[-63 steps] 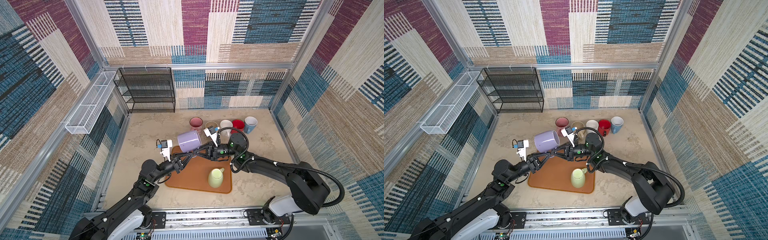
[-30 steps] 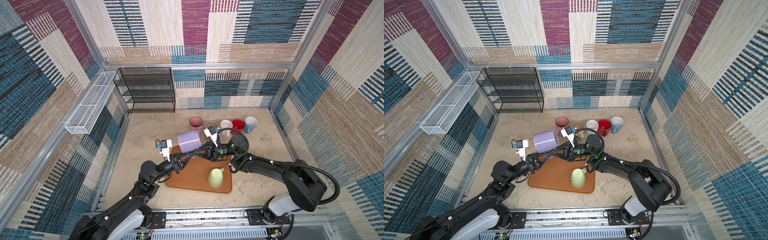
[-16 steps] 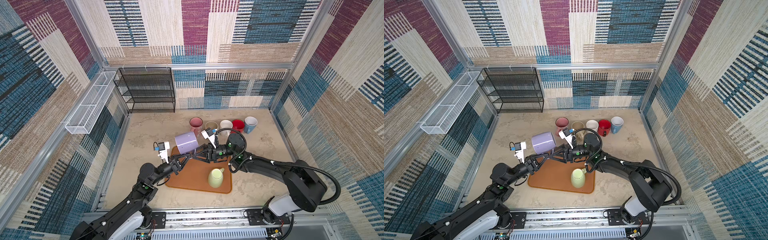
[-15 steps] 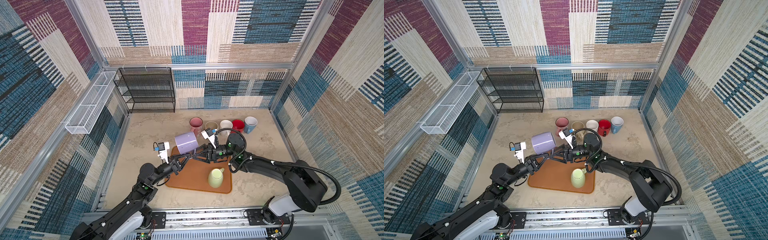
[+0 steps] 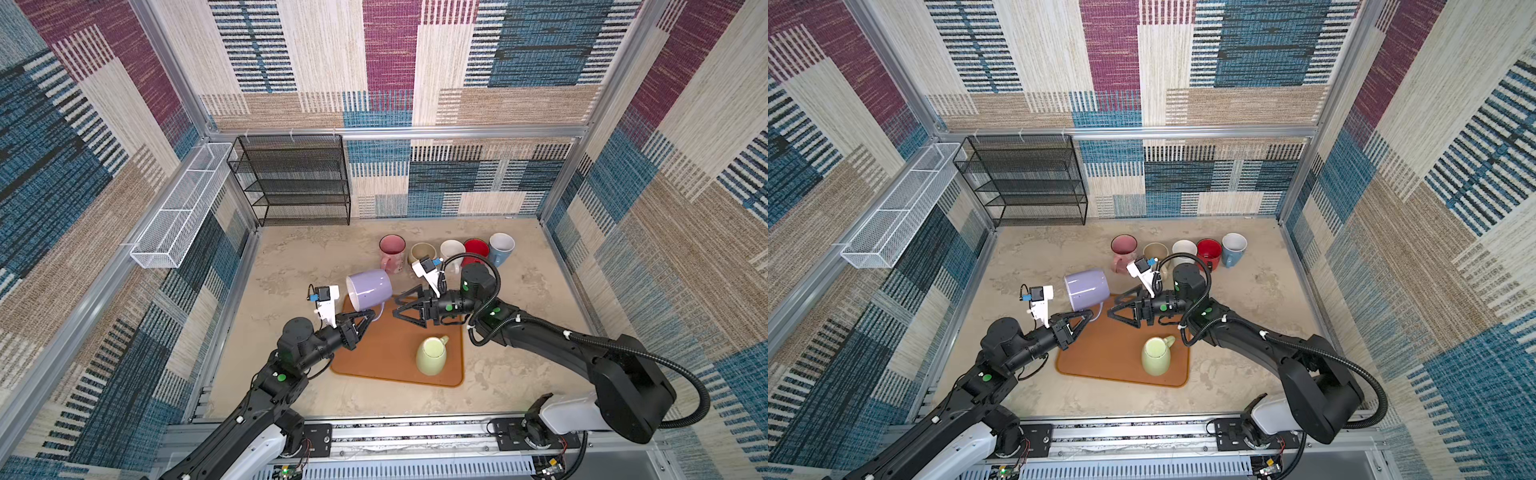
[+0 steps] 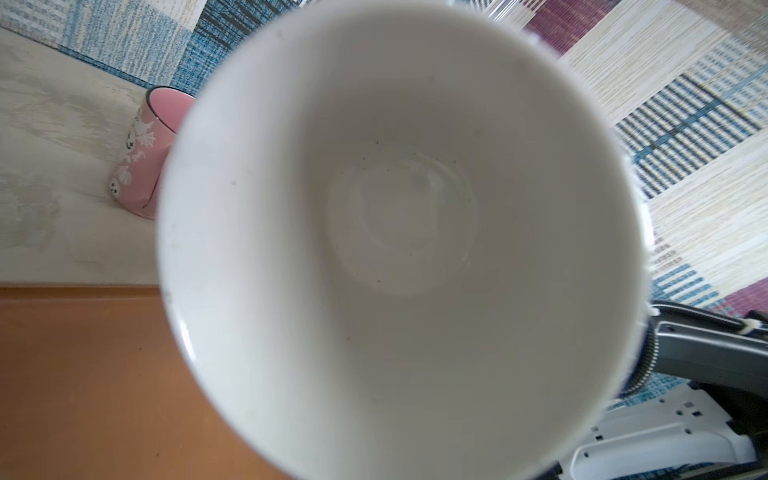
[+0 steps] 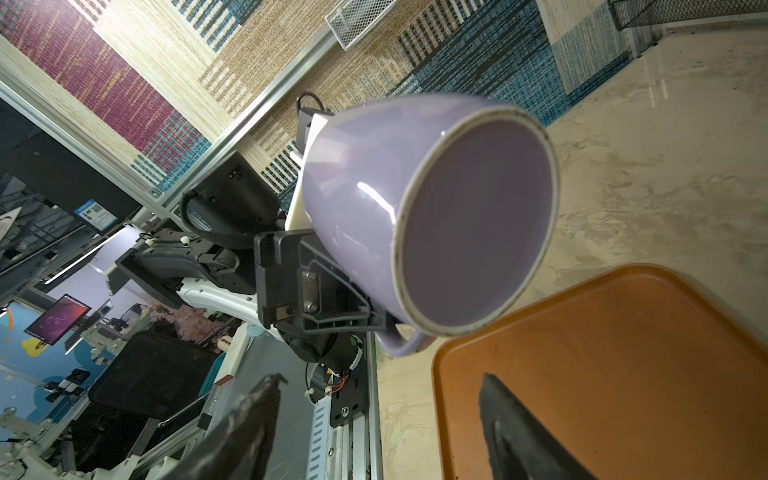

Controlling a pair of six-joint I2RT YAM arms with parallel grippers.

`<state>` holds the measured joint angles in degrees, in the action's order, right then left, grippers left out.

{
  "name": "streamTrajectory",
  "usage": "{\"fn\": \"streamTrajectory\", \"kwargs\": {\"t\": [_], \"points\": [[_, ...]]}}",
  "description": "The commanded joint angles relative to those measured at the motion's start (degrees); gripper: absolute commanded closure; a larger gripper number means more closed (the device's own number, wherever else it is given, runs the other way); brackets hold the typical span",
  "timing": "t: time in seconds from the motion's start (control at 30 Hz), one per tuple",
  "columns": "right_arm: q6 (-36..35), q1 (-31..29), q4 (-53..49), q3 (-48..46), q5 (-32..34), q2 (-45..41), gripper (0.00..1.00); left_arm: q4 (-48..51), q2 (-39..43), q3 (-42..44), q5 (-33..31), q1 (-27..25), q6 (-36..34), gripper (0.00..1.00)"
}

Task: Turn the mug right side up
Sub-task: 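Carry the lavender mug toward the far mugs with the left gripper while the right withdraws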

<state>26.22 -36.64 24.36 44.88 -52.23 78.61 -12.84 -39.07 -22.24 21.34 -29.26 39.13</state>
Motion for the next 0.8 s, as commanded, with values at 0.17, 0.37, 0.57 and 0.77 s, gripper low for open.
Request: {"fn": "streamTrajectory", "kwargs": {"t": [0.17,0.37,0.57,0.77], "points": [[-6.5,0.1,-6.9,-0.5,4.4,-3.3,0.18,12.7,-1.2,-5.9,-5.3,0.3,-8.6,1.00],[-8.0,0.1,-11.0,-0.7,10.8,-4.8,0.18,24.1,-6.4,-13.1,-13.3,0.3,-11.4,1.00],[-9.6,0.1,-15.5,-0.6,19.7,-5.3,0.17,36.5,-18.7,-25.0,-17.3,1.0,-15.7,1.00],[-9.9,0.1,-17.4,-2.7,26.1,-5.9,0.17,45.5,-27.9,-35.5,-18.1,2.1,-20.3,1.00]]}}
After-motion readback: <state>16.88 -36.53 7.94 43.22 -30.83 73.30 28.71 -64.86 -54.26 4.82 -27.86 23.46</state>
